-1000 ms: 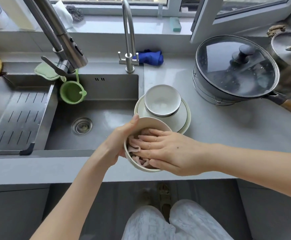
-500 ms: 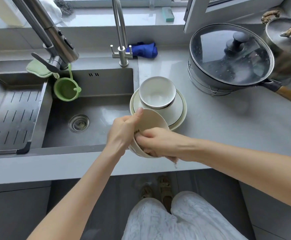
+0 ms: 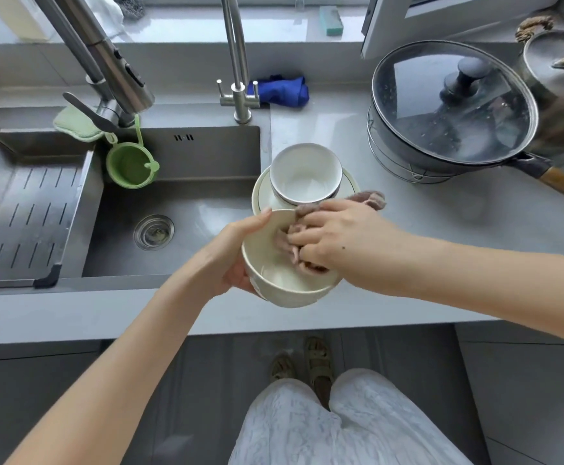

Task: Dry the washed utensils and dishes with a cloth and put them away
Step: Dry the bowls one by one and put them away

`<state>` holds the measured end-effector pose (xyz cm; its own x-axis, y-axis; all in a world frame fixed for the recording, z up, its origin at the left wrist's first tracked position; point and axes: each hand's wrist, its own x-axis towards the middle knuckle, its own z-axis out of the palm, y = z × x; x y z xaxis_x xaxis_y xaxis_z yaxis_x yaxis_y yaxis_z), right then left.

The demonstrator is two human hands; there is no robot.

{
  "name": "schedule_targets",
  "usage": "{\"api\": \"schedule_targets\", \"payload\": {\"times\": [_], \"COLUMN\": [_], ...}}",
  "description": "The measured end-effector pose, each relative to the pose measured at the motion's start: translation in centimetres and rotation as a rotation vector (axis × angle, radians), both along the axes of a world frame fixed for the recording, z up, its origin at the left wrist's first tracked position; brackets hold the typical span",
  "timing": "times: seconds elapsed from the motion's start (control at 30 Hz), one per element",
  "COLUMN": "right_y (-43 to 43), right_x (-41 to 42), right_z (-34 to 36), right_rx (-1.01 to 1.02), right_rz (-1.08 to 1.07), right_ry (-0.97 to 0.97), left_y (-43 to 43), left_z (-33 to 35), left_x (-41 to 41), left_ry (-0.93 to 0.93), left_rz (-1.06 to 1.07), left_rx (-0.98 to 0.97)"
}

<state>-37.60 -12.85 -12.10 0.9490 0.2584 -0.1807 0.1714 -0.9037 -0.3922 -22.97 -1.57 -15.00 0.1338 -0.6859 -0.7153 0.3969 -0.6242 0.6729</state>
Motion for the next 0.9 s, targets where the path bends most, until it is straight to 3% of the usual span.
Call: {"api": "schedule_targets", "payload": {"times": [0.03, 0.17, 0.27, 0.37, 0.57, 0.67, 0.77, 0.9], "right_y": [-1.0, -3.3, -2.7, 0.0, 0.5, -0.6, -2.4, -4.7], "right_x": [-0.8, -3.1, -4.9, -4.6, -2.3, -2.2, -1.5, 0.3], "right_z": [0.1, 3.0, 4.1, 1.9, -1.9, -4.0, -3.5, -1.9], "right_rx": [0.263, 0.646, 1.153, 1.405, 0.641, 0.249, 0.235, 0.265], "right_rz": [-0.1, -0.892, -1.103, -1.111, -1.049, -0.932, -0.893, -0.66], "right_ry": [-0.084, -0.173, -0.19, -0.224, -0.383, -0.405, -0.378, -0.27], "left_y": [0.1, 0.6, 0.2, -1.0, -1.9, -2.2, -2.6, -3.6], "left_z": [-0.1, -0.2, -0.5, -0.2, -0.6, 0.0, 1.3, 2.4], "left_x": [-0.2, -1.5, -2.7, -4.3, -6.5, -5.2, -4.1, -3.0], "left_ry": [0.062, 0.218, 0.306, 0.235, -0.041, -0.21, -0.228, -0.133], "left_rz": [0.048, 0.261, 0.448, 0.595, 0.609, 0.397, 0.117, -0.109], "left_rx": [-0.018, -0.048, -0.141, -0.189, -0.142, -0.167, -0.116, -0.002]}}
